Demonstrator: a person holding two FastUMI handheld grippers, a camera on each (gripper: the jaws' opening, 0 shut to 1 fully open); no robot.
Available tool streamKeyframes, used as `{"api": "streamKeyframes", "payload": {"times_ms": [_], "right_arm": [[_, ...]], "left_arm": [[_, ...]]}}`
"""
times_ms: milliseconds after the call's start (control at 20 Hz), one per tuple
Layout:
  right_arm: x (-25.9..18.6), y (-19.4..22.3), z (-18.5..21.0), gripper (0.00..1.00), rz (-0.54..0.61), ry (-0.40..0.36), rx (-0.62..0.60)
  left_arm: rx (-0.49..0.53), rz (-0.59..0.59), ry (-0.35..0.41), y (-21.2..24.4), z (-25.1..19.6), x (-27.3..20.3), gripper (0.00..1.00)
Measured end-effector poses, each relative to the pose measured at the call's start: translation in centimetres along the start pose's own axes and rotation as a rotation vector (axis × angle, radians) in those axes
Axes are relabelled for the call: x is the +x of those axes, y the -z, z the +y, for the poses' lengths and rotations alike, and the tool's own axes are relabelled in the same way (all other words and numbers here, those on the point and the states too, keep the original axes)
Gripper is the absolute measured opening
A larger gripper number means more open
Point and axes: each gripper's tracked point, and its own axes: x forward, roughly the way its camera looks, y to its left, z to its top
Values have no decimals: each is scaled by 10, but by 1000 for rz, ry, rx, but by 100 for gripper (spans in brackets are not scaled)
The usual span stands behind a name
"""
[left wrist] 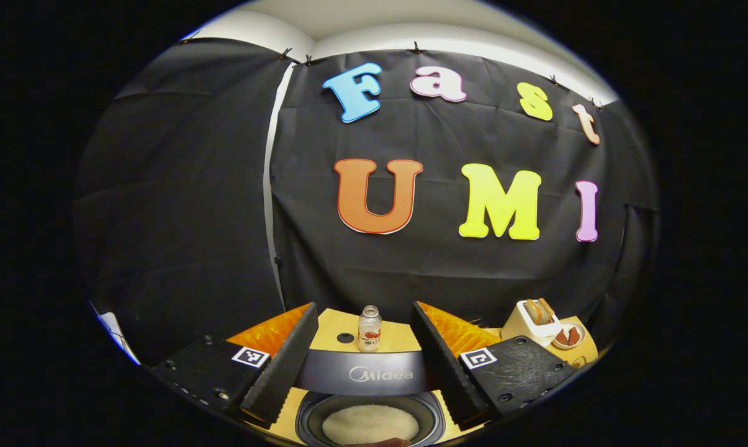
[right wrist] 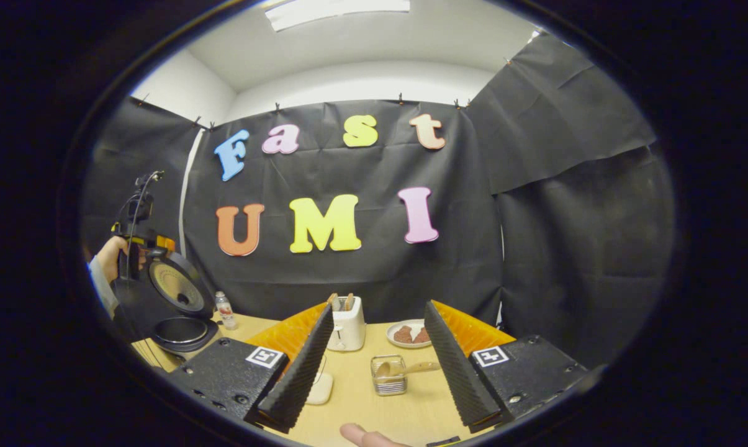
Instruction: Close the left gripper, press the button to open the rice cooker; take a wooden spoon from the chopstick holder with the right hand, scoop a spoonful of rice and pour it into the rice cooker, then put the wooden spoon back into the chopstick holder.
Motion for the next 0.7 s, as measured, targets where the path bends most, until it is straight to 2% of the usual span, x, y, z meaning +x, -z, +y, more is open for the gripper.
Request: {"api": "streamKeyframes", "payload": {"times_ms": [150,200,250,300,350,400,450,500,550,700], "right_arm": [[-18,-7,0,92,-28,-12,-22],[-23,-8,-1,96,-36,-10,-20],[-27,-7,-2,92,-36,-7,-18],[-32,-5,-4,96,-34,-4,-17],[-35,-4,-6,96,-31,-1,-16],[-39,-3,-7,92,-29,0,-21],[-41,-4,-8,95,-30,0,-28],[-43,-4,-11,91,-29,7,-33],[-44,-3,-14,95,-29,14,-32],[-52,-2,-8,95,-23,6,-27]], "left_arm": [[-6,17,9,13,1,-9,97],[-10,49,12,24,1,-9,96],[-8,80,2,38,2,-11,96],[-11,113,-15,53,6,-14,97],[-8,123,-25,62,7,-19,96],[-8,133,-18,70,5,-26,96],[-3,150,-14,80,4,-30,96],[3,169,-8,92,1,-34,96],[1,192,-1,105,-1,-37,96],[-25,262,28,138,-8,-53,97]]}}
